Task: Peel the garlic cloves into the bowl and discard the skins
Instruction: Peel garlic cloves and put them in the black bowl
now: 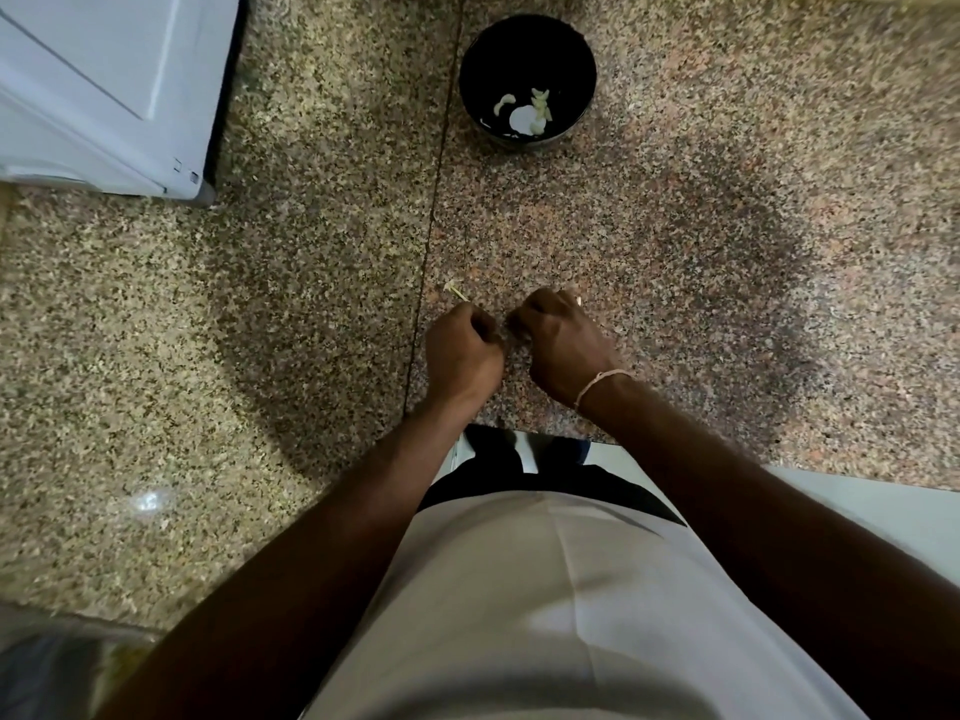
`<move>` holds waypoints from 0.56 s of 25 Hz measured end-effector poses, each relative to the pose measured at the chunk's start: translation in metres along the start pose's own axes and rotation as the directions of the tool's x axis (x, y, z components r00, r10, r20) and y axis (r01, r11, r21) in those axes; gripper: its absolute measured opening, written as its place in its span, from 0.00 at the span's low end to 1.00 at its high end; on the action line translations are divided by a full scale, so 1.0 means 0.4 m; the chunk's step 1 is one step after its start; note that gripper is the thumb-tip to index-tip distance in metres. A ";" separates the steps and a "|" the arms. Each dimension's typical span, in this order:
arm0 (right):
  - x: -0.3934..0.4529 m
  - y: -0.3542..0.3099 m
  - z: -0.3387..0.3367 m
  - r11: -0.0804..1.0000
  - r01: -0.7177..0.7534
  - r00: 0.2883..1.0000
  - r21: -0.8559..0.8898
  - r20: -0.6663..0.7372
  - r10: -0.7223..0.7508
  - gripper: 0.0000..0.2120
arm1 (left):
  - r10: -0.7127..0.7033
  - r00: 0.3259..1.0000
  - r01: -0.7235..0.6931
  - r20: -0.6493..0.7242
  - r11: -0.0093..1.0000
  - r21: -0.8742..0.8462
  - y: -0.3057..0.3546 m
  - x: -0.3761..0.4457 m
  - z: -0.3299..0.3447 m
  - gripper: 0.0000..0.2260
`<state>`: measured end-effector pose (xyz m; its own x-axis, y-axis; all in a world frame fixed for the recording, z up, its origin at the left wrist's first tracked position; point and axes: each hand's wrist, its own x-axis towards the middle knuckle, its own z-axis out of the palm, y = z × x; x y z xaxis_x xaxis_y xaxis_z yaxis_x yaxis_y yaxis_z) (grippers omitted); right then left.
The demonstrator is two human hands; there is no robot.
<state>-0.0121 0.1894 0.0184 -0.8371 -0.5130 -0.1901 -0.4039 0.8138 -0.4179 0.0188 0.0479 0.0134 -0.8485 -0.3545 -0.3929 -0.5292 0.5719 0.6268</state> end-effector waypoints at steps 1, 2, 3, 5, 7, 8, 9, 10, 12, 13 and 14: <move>0.002 0.003 -0.002 1.000 -0.016 1.000 0.022 -0.010 0.017 0.15 | 0.004 1.000 -0.004 -0.004 1.000 0.007 -0.001 0.000 0.001 0.07; 0.007 0.010 -0.004 0.998 -0.050 0.998 0.038 -0.041 0.052 0.16 | 0.004 1.000 -0.004 -0.002 1.000 0.018 -0.001 0.001 0.001 0.07; 0.010 0.014 -0.002 0.995 -0.087 0.993 0.043 -0.073 0.089 0.17 | 0.001 1.000 -0.001 0.007 1.000 0.024 0.000 0.002 0.002 0.07; 0.009 0.005 0.001 0.995 -0.095 0.993 0.022 -0.075 0.097 0.16 | -0.004 0.999 0.004 0.037 1.000 0.020 0.001 0.007 0.004 0.07; 0.000 -0.006 0.003 0.999 -0.021 0.999 0.044 -0.038 0.023 0.15 | 0.020 0.996 -0.022 0.092 0.999 0.024 0.005 0.013 0.002 0.04; -0.002 -0.002 0.000 0.996 -0.027 0.999 0.082 -0.045 0.031 0.16 | 0.034 0.993 -0.037 0.116 0.999 0.020 0.005 0.018 -0.001 0.04; -0.006 0.006 -0.001 0.991 -0.070 0.994 0.119 -0.076 0.079 0.17 | 0.042 0.991 -0.043 0.129 0.999 0.010 0.004 0.023 -0.004 0.04; -0.012 0.017 -0.001 0.983 -0.119 0.984 0.143 -0.116 0.136 0.16 | 0.044 0.990 -0.044 0.132 0.999 0.001 0.001 0.026 -0.006 0.06; -0.034 0.017 0.001 0.978 -0.163 0.973 0.130 -0.145 0.182 0.12 | 0.049 0.991 -0.051 0.126 0.999 0.010 0.000 0.020 -0.002 0.08; -0.046 0.006 0.004 0.984 -0.144 0.979 0.105 -0.127 0.157 0.12 | 0.056 0.989 -0.060 0.133 0.998 0.021 0.005 0.015 0.004 0.07; -0.054 -0.005 0.007 0.989 -0.110 0.988 0.095 -0.102 0.119 0.14 | 0.066 0.986 -0.070 0.150 0.997 0.025 0.010 0.011 0.012 0.05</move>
<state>0.0079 0.1980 0.0208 -0.9124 -0.3819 -0.1470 -0.2727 0.8353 -0.4775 0.0130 0.0521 0.0109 -0.8715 -0.2006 -0.4475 -0.4679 0.6136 0.6361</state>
